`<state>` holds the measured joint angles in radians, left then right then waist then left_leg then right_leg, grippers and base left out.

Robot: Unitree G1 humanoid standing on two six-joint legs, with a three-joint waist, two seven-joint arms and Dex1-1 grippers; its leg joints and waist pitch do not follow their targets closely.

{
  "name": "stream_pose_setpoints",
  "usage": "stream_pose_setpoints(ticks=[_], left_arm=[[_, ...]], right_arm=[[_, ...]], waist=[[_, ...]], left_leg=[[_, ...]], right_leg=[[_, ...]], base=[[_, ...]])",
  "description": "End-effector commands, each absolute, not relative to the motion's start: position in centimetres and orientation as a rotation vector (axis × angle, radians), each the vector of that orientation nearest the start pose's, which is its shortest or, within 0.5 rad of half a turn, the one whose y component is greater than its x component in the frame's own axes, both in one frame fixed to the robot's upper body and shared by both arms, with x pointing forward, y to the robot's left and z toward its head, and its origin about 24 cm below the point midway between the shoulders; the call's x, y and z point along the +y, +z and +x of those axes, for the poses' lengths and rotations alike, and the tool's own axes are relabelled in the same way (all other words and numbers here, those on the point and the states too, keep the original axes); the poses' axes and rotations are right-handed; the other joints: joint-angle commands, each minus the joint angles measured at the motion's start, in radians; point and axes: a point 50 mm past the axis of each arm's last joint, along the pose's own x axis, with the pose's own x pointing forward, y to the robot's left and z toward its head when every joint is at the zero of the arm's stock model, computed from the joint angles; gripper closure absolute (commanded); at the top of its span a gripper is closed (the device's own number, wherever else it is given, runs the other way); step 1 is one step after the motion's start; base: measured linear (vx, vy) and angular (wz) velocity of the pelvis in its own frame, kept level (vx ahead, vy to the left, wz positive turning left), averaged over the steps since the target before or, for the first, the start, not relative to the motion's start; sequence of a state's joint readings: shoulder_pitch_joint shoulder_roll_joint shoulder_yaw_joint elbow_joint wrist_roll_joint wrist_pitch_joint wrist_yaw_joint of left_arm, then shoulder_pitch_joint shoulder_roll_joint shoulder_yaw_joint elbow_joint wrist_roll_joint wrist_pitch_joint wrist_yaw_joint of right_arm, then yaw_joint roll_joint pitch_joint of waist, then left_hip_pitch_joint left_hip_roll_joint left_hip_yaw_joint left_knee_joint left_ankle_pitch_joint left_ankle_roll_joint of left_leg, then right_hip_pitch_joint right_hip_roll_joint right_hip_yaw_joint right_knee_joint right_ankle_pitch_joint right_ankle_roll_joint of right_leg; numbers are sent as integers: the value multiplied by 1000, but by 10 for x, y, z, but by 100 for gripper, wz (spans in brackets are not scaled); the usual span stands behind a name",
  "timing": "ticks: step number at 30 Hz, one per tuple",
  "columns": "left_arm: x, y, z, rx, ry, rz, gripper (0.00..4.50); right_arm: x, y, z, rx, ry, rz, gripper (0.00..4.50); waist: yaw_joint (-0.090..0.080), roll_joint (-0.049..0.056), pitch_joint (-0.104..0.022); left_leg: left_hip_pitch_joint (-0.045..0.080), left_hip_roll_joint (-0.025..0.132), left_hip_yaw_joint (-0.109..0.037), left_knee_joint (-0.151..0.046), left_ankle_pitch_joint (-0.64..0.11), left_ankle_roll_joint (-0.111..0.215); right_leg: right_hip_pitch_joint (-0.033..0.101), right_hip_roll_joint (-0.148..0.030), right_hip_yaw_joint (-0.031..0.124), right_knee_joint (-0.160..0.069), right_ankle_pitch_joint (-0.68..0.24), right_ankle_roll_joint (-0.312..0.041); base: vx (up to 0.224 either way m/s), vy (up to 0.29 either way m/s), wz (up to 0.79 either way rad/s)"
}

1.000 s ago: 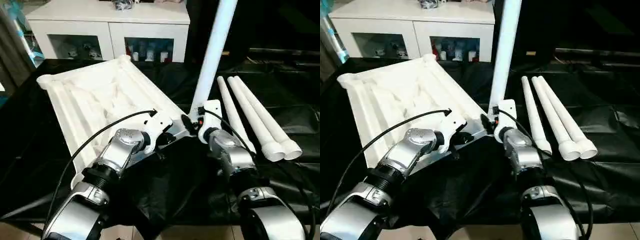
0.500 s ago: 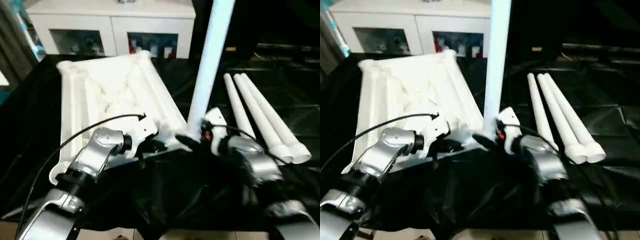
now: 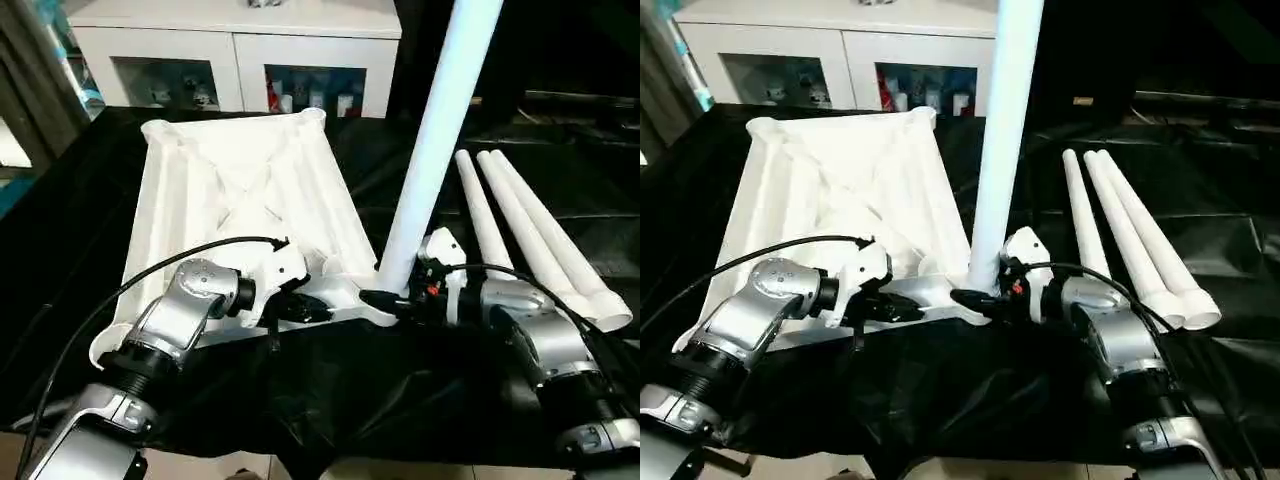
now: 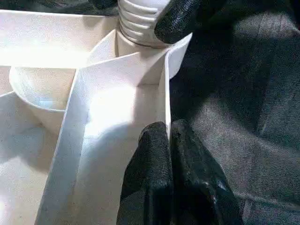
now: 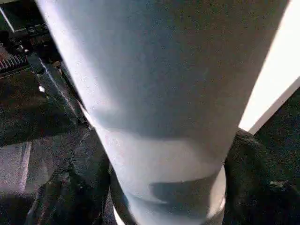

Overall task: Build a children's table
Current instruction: Rotate leg to tighten

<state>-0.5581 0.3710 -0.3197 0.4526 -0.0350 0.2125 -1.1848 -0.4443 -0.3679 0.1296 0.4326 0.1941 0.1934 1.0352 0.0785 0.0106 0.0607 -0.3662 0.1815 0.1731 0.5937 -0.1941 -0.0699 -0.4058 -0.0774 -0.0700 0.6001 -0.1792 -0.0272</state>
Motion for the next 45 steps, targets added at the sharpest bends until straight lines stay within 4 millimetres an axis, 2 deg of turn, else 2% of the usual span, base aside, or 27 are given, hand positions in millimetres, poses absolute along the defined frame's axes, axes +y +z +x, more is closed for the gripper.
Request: stream_pose_setpoints(ticks=[1,5,6,8,9,10,12,14,17,19,21,23,27,30,32,33,35,37,39,42,43,45], left_arm=[[113,61,305,417,-1416,359,450],[112,58,311,425,-1332,384,450],[113,56,315,437,-1279,393,450],[111,56,321,439,-1211,390,450],[107,55,332,447,-1096,395,450],[107,55,332,447,-1096,395,450],[97,56,341,447,-988,372,450],[93,56,344,445,-954,359,450],[65,61,348,425,-944,309,450],[58,62,347,414,-962,302,450],[55,63,347,411,-971,298,450],[51,63,346,405,-994,296,450],[56,63,345,397,-1030,305,450],[66,63,342,380,-1093,327,450],[68,63,340,372,-1111,337,450],[75,62,334,376,-1171,349,450],[80,61,328,385,-1224,345,450],[89,60,318,395,-1321,361,450],[91,60,316,398,-1342,366,450],[101,61,310,404,-1400,345,450],[103,62,309,404,-1406,343,450],[110,63,308,409,-1418,357,450]], right_arm=[[-153,55,305,306,1097,-104,172],[-148,44,310,326,980,-90,174],[-147,38,313,341,912,-96,175],[-145,31,317,363,826,-97,175],[-136,19,325,402,674,-82,175],[-136,19,325,402,674,-82,175],[-122,14,333,439,555,-28,175],[-117,13,335,450,518,-1,175],[-84,16,345,454,463,53,176],[-76,20,347,433,487,50,176],[-71,22,347,423,508,64,120],[-64,28,349,389,544,68,103],[-71,34,353,338,571,26,64],[-84,37,351,315,656,-10,64],[-87,37,351,312,675,-25,64],[-98,39,346,298,744,-46,64],[-107,41,342,288,802,-66,64],[-121,45,335,275,883,-90,64],[-125,46,334,272,899,-95,64],[-138,53,326,259,983,-113,64],[-141,54,325,258,998,-118,78],[-149,58,320,263,1043,-137,88]], waist=[[0,2,-74],[-1,3,-73],[-3,2,-69],[-9,8,-64],[-18,5,-57],[-21,7,-58],[-28,8,-56],[-28,8,-58],[-32,9,-62],[-31,11,-62],[-31,9,-64],[-31,10,-65],[-31,11,-68],[-32,10,-71],[-33,9,-73],[-33,9,-72],[-29,8,-74],[-25,7,-76],[-22,11,-75],[-14,8,-74],[-11,10,-74],[-5,8,-73]], left_leg=[[7,49,-10,-66,-125,87],[7,48,-10,-67,-133,74],[9,47,-11,-71,-165,58],[10,46,-11,-74,-195,42],[20,40,-13,-77,-262,4],[22,39,-17,-79,-282,-6],[25,38,-19,-80,-315,-11],[28,39,-20,-80,-322,-9],[22,37,-20,-81,-299,-8],[21,37,-18,-79,-295,2],[15,38,-19,-80,-280,13],[14,38,-16,-79,-263,24],[12,40,-16,-78,-236,34],[7,40,-14,-74,-201,59],[6,40,-13,-72,-190,69],[4,42,-14,-73,-187,75],[5,46,-14,-71,-169,88],[5,48,-11,-69,-137,105],[7,51,-9,-68,-132,112],[6,52,-8,-68,-139,105],[10,53,-7,-68,-144,102],[9,54,-7,-68,-147,102]], right_leg=[[63,-70,47,-55,-95,-258],[61,-70,48,-57,-119,-251],[61,-70,47,-65,-181,-234],[54,-70,47,-70,-235,-224],[51,-71,46,-85,-366,-193],[52,-72,44,-85,-398,-184],[49,-71,44,-96,-459,-151],[47,-71,44,-98,-463,-146],[49,-70,46,-93,-413,-161],[49,-71,45,-93,-380,-168],[55,-70,45,-87,-334,-179],[56,-70,46,-83,-293,-194],[59,-70,47,-77,-239,-212],[64,-68,46,-68,-155,-236],[66,-69,46,-67,-137,-243],[68,-70,45,-65,-134,-248],[69,-74,47,-62,-115,-254],[69,-70,47,-56,-69,-269],[64,-68,46,-54,-58,-276],[63,-68,45,-53,-69,-278],[61,-67,46,-54,-76,-278],[61,-67,47,-53,-84,-271]], base=[[0,0,0],[0,0,0],[0,0,0],[0,0,0],[0,0,0],[0,0,0],[0,0,0],[0,0,0],[0,0,0],[0,0,0],[0,0,0],[0,0,0],[0,0,0],[0,0,0],[0,0,0],[0,0,0],[0,0,0],[0,0,0],[0,0,0],[0,0,0],[0,0,0],[0,0,0]])
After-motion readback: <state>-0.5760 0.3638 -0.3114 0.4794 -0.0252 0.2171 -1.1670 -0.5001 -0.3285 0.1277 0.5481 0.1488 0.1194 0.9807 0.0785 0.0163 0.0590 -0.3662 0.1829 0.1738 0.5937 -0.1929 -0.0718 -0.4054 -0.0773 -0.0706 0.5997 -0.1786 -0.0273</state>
